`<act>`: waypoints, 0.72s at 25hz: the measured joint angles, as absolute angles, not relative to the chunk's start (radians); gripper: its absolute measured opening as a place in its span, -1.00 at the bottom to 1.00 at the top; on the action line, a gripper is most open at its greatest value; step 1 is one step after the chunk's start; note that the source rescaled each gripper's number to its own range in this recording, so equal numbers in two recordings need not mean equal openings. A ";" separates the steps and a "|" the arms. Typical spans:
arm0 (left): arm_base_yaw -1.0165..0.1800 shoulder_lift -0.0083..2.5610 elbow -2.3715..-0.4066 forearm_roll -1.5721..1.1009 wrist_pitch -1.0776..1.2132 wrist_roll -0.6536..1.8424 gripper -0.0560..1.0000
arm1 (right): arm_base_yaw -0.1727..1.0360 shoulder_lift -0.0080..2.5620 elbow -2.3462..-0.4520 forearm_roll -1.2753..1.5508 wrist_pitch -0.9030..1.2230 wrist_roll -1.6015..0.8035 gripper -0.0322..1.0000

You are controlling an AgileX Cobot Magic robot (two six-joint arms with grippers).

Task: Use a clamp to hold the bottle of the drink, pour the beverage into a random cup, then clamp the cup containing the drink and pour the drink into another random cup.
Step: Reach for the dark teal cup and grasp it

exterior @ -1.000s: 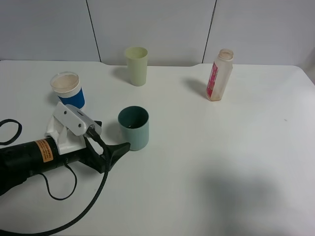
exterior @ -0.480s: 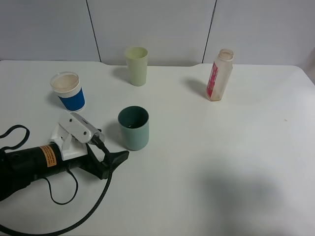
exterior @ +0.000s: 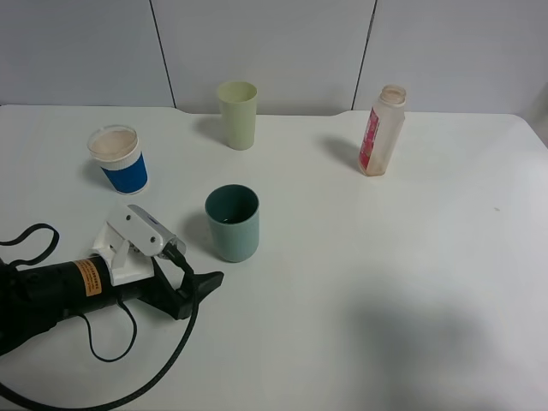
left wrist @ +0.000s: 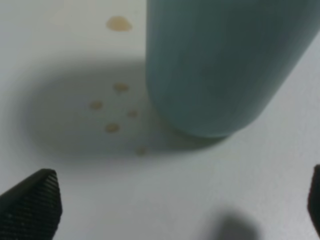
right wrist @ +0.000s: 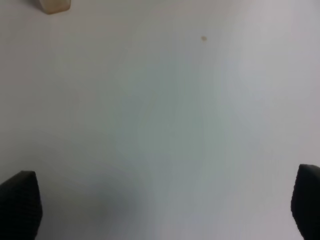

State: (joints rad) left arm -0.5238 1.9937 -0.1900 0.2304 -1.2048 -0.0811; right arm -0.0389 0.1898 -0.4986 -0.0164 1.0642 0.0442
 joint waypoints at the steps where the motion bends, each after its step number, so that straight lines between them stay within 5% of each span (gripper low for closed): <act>1: -0.524 1.994 -0.196 0.232 -1.205 -0.081 0.95 | -0.039 0.190 -0.499 -0.016 1.064 0.044 1.00; 18: -0.524 1.995 -0.233 0.251 -1.207 -0.081 0.95 | -0.039 0.190 -0.499 -0.016 1.064 0.044 1.00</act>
